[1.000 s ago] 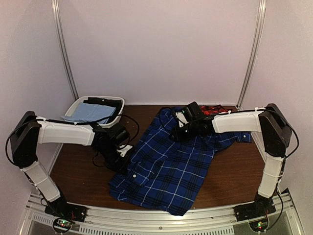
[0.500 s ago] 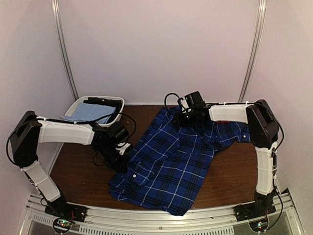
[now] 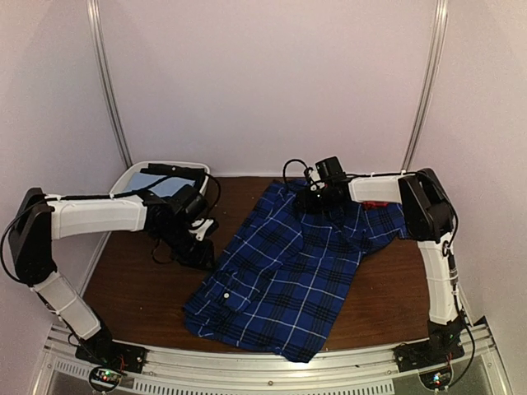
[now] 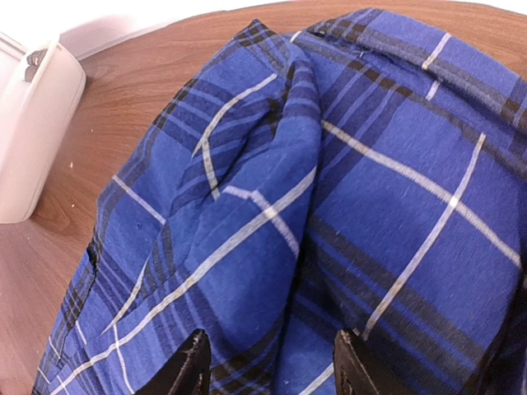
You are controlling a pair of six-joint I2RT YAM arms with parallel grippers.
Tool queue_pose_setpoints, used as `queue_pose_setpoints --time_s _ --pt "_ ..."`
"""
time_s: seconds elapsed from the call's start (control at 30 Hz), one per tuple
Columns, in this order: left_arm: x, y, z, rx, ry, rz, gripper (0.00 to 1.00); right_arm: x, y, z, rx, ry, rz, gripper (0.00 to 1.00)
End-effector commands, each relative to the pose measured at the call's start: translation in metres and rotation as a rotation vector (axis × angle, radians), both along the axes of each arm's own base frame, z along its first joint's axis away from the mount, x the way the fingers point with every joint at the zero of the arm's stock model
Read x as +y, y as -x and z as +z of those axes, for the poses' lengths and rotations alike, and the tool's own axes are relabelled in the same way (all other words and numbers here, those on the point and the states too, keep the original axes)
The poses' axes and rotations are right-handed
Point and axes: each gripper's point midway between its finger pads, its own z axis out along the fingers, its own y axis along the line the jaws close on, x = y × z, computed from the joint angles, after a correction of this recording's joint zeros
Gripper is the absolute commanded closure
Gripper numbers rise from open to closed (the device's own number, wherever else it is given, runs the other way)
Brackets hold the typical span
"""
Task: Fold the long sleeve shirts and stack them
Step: Move the 1/3-folded shirt to the center of the board.
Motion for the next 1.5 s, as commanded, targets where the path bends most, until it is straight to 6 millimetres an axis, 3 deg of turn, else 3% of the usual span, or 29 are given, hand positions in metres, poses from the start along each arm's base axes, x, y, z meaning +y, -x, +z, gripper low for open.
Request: queue_pose_setpoints --time_s 0.0,0.27,0.47,0.73,0.83,0.93,1.13,1.3,1.47 --pt "-0.009 -0.025 0.016 -0.067 0.047 0.002 0.68 0.002 -0.012 0.003 -0.015 -0.088 0.016 0.51" --pt "-0.031 -0.054 0.011 -0.082 0.101 -0.015 0.68 0.015 -0.019 -0.012 0.017 -0.143 0.034 0.55" --pt "-0.034 -0.063 -0.002 -0.068 0.106 -0.01 0.69 0.018 -0.026 -0.015 0.019 -0.156 0.032 0.61" --pt "-0.028 -0.069 -0.022 -0.041 0.107 0.02 0.69 0.011 -0.025 0.012 -0.019 -0.139 -0.004 0.93" --pt "-0.028 -0.069 -0.028 -0.03 0.107 0.02 0.69 -0.001 -0.025 0.025 -0.05 -0.102 -0.049 1.0" --pt "-0.028 -0.068 -0.034 -0.018 0.107 0.017 0.69 -0.013 -0.027 0.029 -0.067 -0.051 -0.096 1.0" --pt "-0.026 -0.069 -0.04 -0.017 0.097 0.021 0.69 -0.014 -0.03 0.008 -0.023 -0.018 -0.1 0.99" --pt "-0.012 -0.08 -0.041 -0.037 0.08 0.061 0.67 -0.015 -0.028 0.003 -0.003 -0.004 -0.101 0.75" --pt "-0.002 -0.076 -0.046 -0.029 0.047 0.057 0.59 -0.017 -0.022 0.018 -0.032 0.054 -0.1 0.57"
